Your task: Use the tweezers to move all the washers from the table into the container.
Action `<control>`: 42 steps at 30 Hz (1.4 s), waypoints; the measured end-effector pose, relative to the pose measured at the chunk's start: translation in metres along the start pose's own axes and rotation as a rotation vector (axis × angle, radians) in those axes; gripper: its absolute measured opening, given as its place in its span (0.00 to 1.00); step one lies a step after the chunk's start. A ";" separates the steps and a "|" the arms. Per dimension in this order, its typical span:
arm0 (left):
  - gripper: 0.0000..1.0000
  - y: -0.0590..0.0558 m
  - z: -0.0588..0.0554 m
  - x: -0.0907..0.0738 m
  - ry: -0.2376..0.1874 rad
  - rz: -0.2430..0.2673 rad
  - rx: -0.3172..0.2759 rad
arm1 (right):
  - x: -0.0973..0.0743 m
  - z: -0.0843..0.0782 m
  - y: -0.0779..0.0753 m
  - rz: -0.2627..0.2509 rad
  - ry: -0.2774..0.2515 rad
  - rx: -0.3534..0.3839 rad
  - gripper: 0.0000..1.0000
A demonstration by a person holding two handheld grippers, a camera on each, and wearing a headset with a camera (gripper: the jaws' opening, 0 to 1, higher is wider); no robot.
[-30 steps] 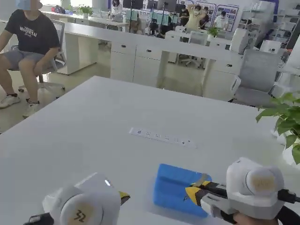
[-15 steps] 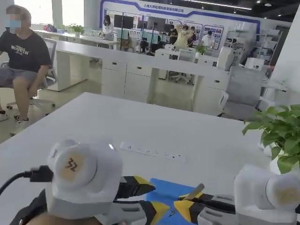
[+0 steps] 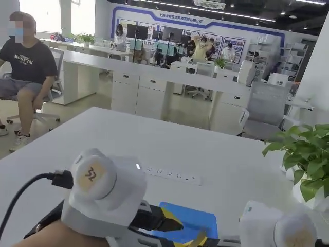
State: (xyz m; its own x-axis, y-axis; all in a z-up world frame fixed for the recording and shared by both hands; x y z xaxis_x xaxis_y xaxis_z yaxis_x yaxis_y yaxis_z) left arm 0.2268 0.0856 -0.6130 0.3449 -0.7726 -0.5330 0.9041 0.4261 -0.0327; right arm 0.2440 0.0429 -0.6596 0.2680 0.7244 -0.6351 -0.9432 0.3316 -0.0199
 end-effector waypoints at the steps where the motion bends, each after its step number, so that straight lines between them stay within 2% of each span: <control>1: 0.30 -0.001 -0.001 0.002 0.006 -0.009 0.007 | 0.000 -0.001 0.000 0.003 0.005 -0.001 0.03; 5: 0.38 -0.005 -0.004 0.008 0.034 -0.040 0.048 | 0.003 -0.009 0.004 0.023 0.027 -0.004 0.03; 6: 0.39 -0.003 -0.004 0.009 0.039 -0.030 0.051 | 0.004 -0.011 0.005 0.027 0.033 -0.002 0.03; 8: 0.35 0.000 -0.005 0.012 0.052 -0.018 0.062 | 0.004 -0.012 0.006 0.031 0.033 0.001 0.03; 9: 0.33 0.000 -0.003 0.012 0.037 -0.013 0.054 | 0.004 -0.012 0.007 0.033 0.031 0.002 0.03; 10: 0.28 0.000 0.001 0.013 0.010 -0.032 0.030 | 0.005 -0.012 0.008 0.036 0.031 0.005 0.03; 13: 0.25 -0.001 0.003 0.014 0.001 -0.048 0.032 | 0.006 -0.014 0.010 0.038 0.041 0.004 0.03; 16: 0.18 -0.002 0.004 0.017 0.013 -0.061 0.056 | 0.007 -0.018 0.012 0.043 0.052 -0.001 0.03; 19: 0.11 -0.006 0.005 0.018 0.005 -0.098 0.072 | 0.008 -0.023 0.015 0.045 0.077 -0.023 0.03; 23: 0.03 -0.013 0.003 0.022 0.023 -0.138 0.123 | 0.009 -0.031 0.016 0.062 0.110 -0.056 0.03; 25: 0.01 -0.018 0.002 0.023 0.030 -0.156 0.136 | 0.009 -0.033 0.016 0.066 0.118 -0.066 0.03; 30: 0.00 -0.019 -0.001 0.026 0.047 -0.169 0.166 | 0.008 -0.039 0.016 0.077 0.136 -0.078 0.03; 33: 0.00 -0.020 -0.003 0.027 0.058 -0.180 0.208 | 0.009 -0.042 0.013 0.080 0.145 -0.084 0.03; 35: 0.00 -0.018 -0.006 0.030 0.068 -0.177 0.274 | 0.010 -0.045 0.011 0.077 0.156 -0.086 0.04; 37: 0.00 -0.019 -0.011 0.031 0.080 -0.185 0.286 | 0.011 -0.049 0.009 0.074 0.168 -0.090 0.04; 40: 0.00 -0.018 -0.017 0.035 0.101 -0.184 0.336 | 0.013 -0.056 0.007 0.080 0.188 -0.090 0.04; 41: 0.00 -0.016 -0.021 0.037 0.120 -0.170 0.371 | 0.015 -0.060 0.006 0.081 0.207 -0.099 0.04; 42: 0.00 -0.015 -0.025 0.039 0.140 -0.168 0.380 | 0.016 -0.064 0.005 0.077 0.228 -0.111 0.05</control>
State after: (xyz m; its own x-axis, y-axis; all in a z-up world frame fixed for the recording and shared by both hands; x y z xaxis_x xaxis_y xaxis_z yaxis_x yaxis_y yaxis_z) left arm 0.2201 0.0605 -0.6550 0.1709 -0.7338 -0.6575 0.9824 0.0758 0.1708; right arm 0.2311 0.0178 -0.7194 0.1557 0.5856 -0.7955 -0.9782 0.2032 -0.0419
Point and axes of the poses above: the centre of the closed fingertips' face, and the gripper's own axes: x roughly forward along the fingers, y roughly to its left, z roughly out of its top, the point moved 4 cm from there along -x, roughly backward along the fingers, and after that the axes turned 7 degrees about y, right-handed, at the moved point
